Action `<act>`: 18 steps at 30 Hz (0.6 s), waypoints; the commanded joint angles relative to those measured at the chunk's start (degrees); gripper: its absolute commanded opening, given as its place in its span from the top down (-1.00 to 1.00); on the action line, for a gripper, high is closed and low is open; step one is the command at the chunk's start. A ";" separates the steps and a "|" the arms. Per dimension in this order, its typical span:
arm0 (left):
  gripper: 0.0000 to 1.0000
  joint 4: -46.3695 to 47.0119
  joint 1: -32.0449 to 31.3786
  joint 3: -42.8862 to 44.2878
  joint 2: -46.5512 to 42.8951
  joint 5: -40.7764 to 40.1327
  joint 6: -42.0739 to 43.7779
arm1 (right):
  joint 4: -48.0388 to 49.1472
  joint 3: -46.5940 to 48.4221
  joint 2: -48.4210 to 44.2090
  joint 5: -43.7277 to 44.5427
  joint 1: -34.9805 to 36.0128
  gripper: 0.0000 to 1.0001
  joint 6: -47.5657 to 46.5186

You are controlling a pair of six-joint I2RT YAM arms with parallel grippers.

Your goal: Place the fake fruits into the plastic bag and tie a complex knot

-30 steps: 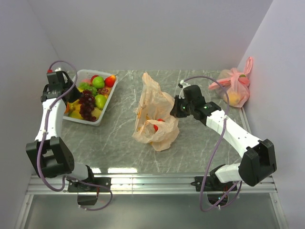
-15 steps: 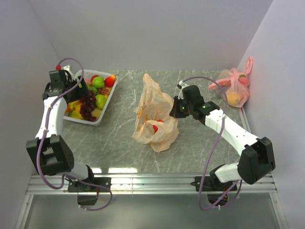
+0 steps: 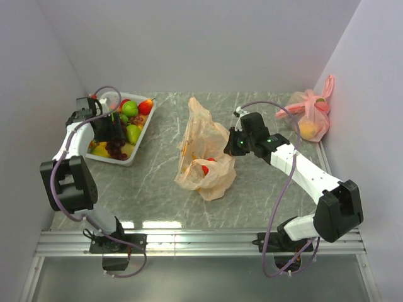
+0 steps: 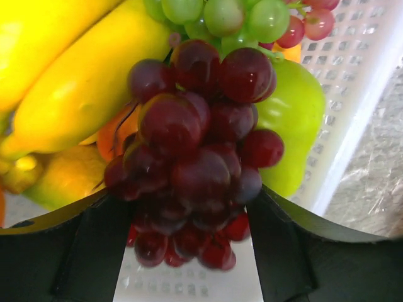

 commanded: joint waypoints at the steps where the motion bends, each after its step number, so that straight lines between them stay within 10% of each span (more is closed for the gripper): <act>1: -0.48 1.76 -0.27 1.04 1.47 2.36 1.49 | 1.22 0.60 0.06 0.00 0.25 1.00 -0.69; 7: -0.27 4.13 -0.36 -0.37 3.32 1.66 1.23 | 1.22 0.51 0.32 -0.27 0.25 1.00 -0.95; 18: 0.99 1.76 -0.27 3.15 -1.51 3.16 1.05 | 1.57 0.42 1.20 -0.80 0.25 1.00 -0.95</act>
